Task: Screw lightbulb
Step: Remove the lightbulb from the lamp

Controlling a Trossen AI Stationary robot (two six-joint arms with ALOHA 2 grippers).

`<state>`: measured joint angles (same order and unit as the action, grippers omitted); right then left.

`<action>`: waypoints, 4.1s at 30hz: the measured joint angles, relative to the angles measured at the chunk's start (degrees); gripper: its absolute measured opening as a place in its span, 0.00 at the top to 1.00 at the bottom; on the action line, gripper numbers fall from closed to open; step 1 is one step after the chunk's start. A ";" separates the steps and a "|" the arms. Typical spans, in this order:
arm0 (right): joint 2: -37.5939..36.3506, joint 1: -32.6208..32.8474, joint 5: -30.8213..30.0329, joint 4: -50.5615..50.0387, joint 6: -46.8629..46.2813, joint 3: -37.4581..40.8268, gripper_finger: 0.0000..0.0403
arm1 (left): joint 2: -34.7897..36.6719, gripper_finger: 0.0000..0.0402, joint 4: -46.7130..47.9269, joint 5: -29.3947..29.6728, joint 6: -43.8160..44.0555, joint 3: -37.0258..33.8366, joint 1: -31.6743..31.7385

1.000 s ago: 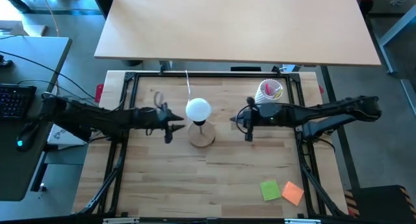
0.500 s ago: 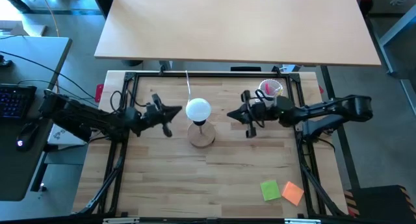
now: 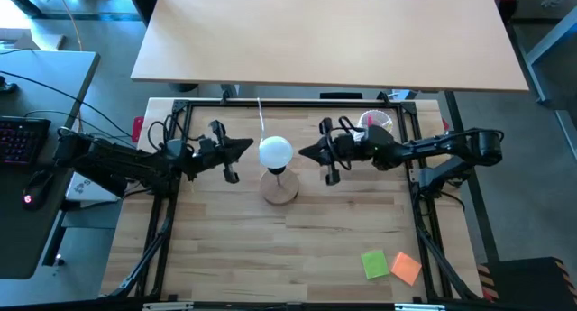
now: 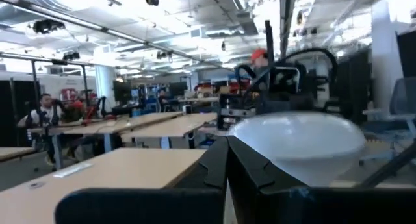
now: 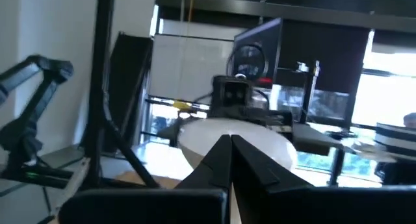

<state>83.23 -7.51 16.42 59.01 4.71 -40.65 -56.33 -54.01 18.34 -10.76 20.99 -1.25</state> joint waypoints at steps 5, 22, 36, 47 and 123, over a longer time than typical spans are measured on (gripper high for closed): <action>2.96 0.50 0.99 -1.88 -0.97 -2.94 1.00 | -2.93 1.00 -4.16 -3.29 1.68 0.07 0.61; 3.66 0.52 0.51 -2.83 -1.31 -3.58 1.00 | -6.82 1.00 -6.83 -5.52 6.26 0.15 0.46; 3.56 0.52 -4.29 -2.63 -1.31 -3.54 1.00 | -6.82 1.00 -6.20 -6.60 8.06 0.13 -1.16; 3.62 0.37 -7.63 -2.88 -1.85 -3.56 1.00 | -6.93 1.00 -6.09 -7.89 8.68 0.13 -1.25; 4.21 1.75 -4.35 1.98 1.98 -0.76 1.00 | -5.21 1.00 -4.75 -19.81 8.63 0.07 9.62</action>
<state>87.44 -5.76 12.07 61.00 6.68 -41.41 -61.54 -58.76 -1.47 -2.13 21.06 8.37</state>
